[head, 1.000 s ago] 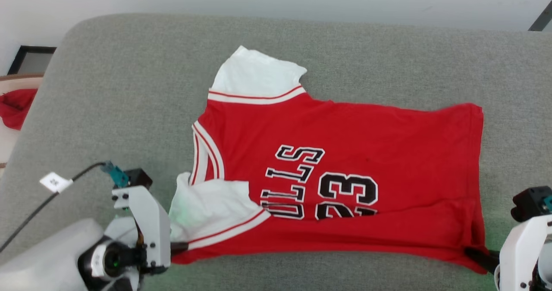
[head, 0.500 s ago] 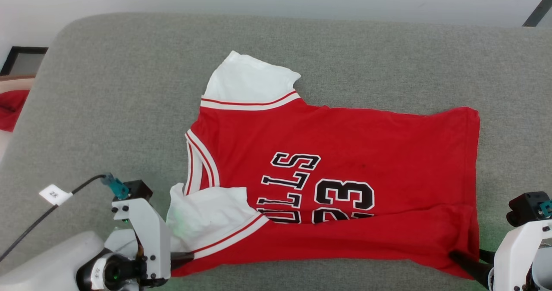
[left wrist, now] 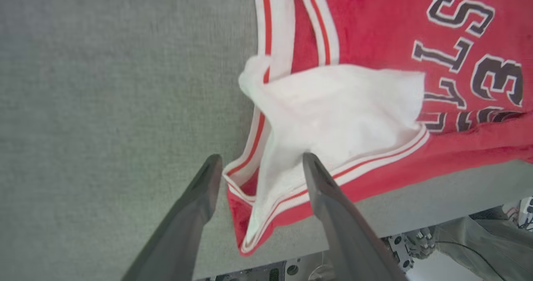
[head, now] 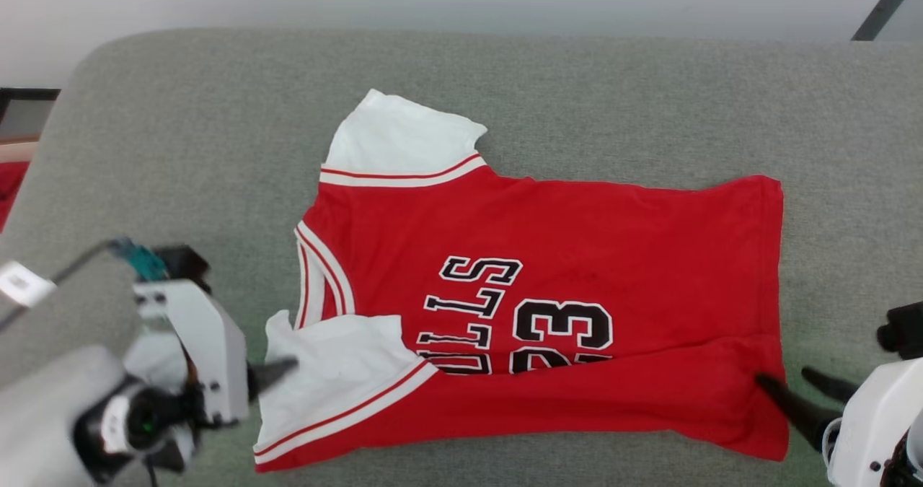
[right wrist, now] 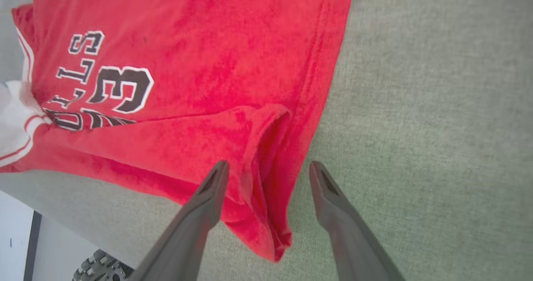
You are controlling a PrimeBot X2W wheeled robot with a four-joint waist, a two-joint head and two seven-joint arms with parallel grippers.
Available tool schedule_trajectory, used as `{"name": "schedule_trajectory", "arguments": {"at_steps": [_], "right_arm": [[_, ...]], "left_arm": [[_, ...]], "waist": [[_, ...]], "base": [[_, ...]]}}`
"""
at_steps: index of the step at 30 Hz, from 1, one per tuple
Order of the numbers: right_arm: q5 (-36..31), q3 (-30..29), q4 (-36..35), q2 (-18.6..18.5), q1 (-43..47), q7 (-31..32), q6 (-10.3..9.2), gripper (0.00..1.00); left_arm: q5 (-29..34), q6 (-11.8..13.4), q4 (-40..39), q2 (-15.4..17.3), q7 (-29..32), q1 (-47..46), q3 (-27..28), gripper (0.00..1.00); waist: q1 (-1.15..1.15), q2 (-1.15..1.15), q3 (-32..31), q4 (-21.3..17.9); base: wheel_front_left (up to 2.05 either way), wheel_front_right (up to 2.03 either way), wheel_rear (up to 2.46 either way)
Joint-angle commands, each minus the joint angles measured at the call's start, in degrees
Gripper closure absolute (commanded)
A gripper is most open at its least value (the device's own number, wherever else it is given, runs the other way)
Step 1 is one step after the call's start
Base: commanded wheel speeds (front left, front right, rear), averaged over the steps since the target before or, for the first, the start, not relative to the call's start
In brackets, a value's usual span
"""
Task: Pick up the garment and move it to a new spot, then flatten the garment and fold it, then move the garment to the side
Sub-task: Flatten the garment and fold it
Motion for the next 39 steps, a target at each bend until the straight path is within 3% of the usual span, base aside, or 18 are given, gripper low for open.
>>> {"name": "schedule_trajectory", "arguments": {"at_steps": [1,10,16,21,25,34,39], "right_arm": [[-0.8,-0.3,-1.1,0.4,0.4,-2.1,-0.06,0.00],[-4.5,3.0,-5.2,-0.4,-3.1,-18.4,-0.03,0.00],[-10.1,6.6,-5.5,-2.2,-6.6,-37.3,-0.03,0.00],[-15.2,9.1,-4.1,-2.6,-8.3,-49.4,-0.03,0.00],[-16.1,10.2,-2.8,-1.5,-9.3,-54.0,-0.03,0.00],[-15.9,12.0,0.0,0.1,-11.5,-58.2,-0.04,0.00],[-14.9,13.3,1.0,0.2,-12.8,-59.5,-0.04,0.00]], "left_arm": [[1.3,0.2,-0.5,0.8,-0.7,-1.4,0.8,0.00],[8.5,-3.1,0.7,1.0,-6.5,-8.1,3.7,0.00],[14.1,-6.8,5.2,-1.4,-11.5,-13.2,5.0,0.00],[17.8,-9.6,10.1,-4.0,-13.9,-17.8,5.5,0.00],[19.2,-11.7,14.5,-5.5,-13.8,-21.2,5.8,0.00],[21.4,-15.9,23.1,-6.8,-8.5,-29.1,5.1,0.00],[21.1,-16.6,28.1,-7.4,-3.6,-32.5,4.7,0.00]], "waist": [[0.00,0.00,0.3,-0.5],[0.00,0.00,1.4,-3.4],[0.00,0.00,2.8,-6.0],[0.00,0.00,4.6,-8.1],[0.00,0.00,6.7,-10.0],[0.00,0.00,13.2,-14.2],[0.00,0.00,16.4,-15.7]], "base": [[0.00,0.00,0.00],[0.00,0.00,0.00],[0.00,0.00,0.00],[0.00,0.00,0.00],[0.00,0.00,0.00],[0.00,0.00,0.00],[0.00,0.00,0.00]]}}
